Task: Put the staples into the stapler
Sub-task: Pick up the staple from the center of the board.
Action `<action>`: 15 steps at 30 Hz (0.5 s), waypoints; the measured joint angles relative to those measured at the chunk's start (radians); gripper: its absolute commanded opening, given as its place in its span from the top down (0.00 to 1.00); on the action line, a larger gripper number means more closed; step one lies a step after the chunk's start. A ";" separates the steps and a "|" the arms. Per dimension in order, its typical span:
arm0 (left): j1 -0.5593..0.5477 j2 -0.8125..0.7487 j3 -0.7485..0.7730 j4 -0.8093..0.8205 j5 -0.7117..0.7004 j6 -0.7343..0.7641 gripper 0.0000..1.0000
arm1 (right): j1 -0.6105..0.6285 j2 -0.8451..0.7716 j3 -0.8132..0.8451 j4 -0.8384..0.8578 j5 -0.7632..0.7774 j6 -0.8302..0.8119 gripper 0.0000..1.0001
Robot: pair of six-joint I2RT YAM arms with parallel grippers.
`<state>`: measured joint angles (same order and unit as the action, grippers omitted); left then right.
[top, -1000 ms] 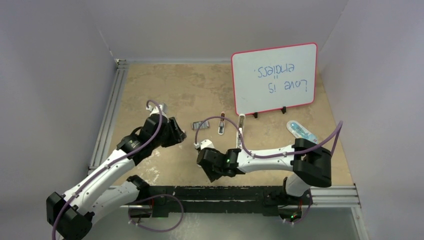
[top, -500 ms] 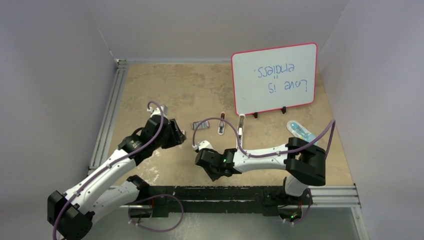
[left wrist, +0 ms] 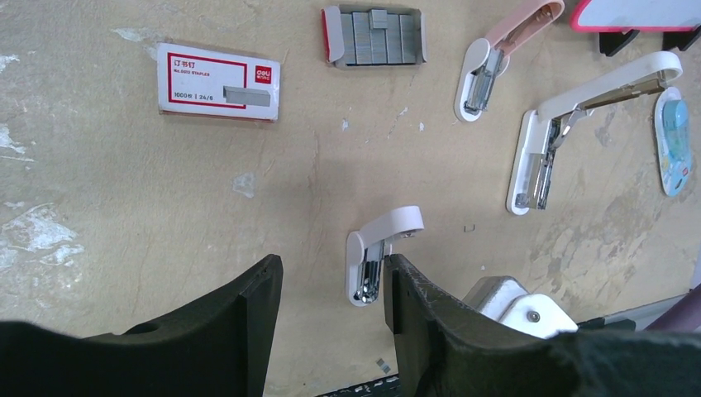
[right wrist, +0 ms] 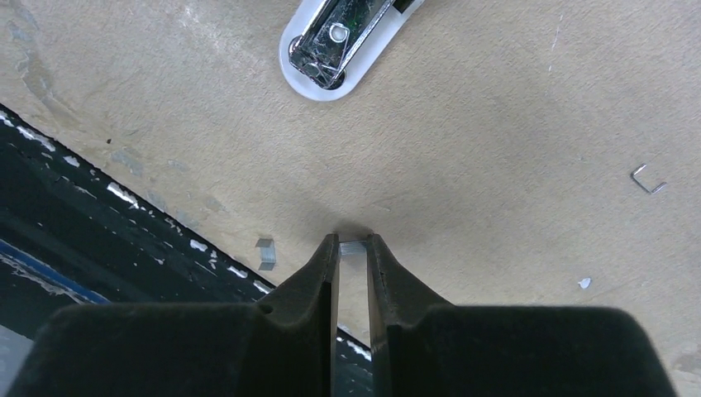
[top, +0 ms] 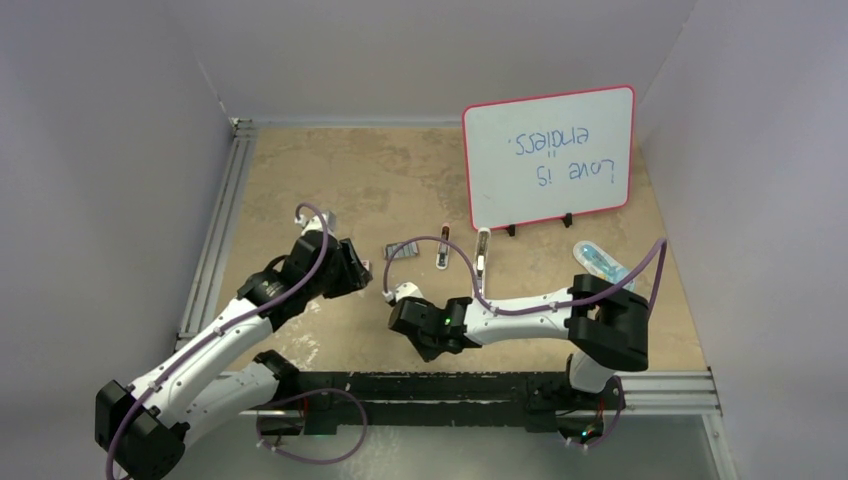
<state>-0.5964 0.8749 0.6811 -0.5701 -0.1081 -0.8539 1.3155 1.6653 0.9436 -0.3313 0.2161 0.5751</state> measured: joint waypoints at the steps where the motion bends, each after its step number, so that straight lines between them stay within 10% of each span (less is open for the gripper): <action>1: 0.000 0.000 -0.001 0.000 0.000 0.000 0.52 | 0.000 0.000 0.000 0.000 -0.001 0.005 0.84; 15: 0.000 -0.029 -0.029 0.100 0.177 0.049 0.37 | -0.375 -0.271 -0.219 0.231 -0.343 0.109 0.84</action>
<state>-0.5964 0.8463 0.6521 -0.4698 0.0689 -0.8051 0.9405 1.3941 0.7242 -0.1005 -0.1265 0.6846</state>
